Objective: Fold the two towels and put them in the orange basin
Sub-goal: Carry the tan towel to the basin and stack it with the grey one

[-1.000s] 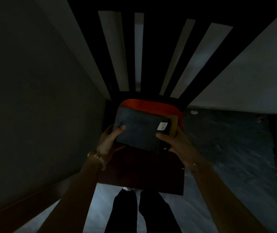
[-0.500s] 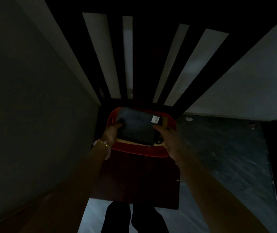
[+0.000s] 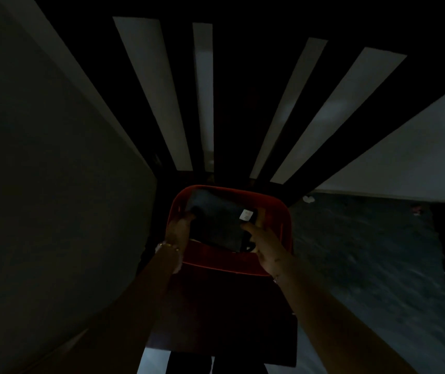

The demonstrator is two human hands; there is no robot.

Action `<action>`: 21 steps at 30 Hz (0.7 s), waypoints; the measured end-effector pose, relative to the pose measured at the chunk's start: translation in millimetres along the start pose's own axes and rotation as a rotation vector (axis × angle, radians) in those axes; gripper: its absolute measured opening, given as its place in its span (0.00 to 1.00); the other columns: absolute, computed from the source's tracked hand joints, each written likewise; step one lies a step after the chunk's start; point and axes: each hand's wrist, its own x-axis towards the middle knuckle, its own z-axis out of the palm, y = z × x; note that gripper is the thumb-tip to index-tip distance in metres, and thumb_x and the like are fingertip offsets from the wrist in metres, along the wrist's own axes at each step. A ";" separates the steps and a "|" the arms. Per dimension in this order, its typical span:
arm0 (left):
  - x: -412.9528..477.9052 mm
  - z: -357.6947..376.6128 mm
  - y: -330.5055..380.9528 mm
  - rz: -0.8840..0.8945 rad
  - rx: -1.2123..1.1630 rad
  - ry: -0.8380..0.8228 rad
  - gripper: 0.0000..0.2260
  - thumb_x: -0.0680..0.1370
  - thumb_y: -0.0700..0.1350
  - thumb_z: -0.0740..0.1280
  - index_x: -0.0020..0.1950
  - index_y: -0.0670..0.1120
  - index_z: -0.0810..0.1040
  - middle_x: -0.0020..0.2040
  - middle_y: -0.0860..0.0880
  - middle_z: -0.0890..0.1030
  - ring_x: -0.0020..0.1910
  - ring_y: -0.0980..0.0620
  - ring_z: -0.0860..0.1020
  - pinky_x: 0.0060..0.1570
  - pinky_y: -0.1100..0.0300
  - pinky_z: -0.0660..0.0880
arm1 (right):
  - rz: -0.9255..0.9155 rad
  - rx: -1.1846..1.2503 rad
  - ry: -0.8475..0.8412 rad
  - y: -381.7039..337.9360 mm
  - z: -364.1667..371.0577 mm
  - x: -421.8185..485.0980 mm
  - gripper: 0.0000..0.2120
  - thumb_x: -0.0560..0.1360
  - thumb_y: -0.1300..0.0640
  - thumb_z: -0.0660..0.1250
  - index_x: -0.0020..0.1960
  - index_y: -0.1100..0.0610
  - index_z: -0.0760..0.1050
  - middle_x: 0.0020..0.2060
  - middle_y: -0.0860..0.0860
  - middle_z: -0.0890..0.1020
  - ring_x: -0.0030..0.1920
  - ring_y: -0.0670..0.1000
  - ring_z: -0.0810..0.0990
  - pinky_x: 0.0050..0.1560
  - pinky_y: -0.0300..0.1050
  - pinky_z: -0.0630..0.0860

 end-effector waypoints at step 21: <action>-45.4 4.9 -4.8 0.238 0.606 0.284 0.21 0.79 0.47 0.63 0.69 0.39 0.67 0.64 0.38 0.74 0.60 0.39 0.74 0.52 0.54 0.71 | -0.300 -0.155 0.226 21.7 10.8 -26.5 0.11 0.76 0.65 0.65 0.57 0.58 0.77 0.48 0.53 0.81 0.52 0.53 0.79 0.41 0.30 0.72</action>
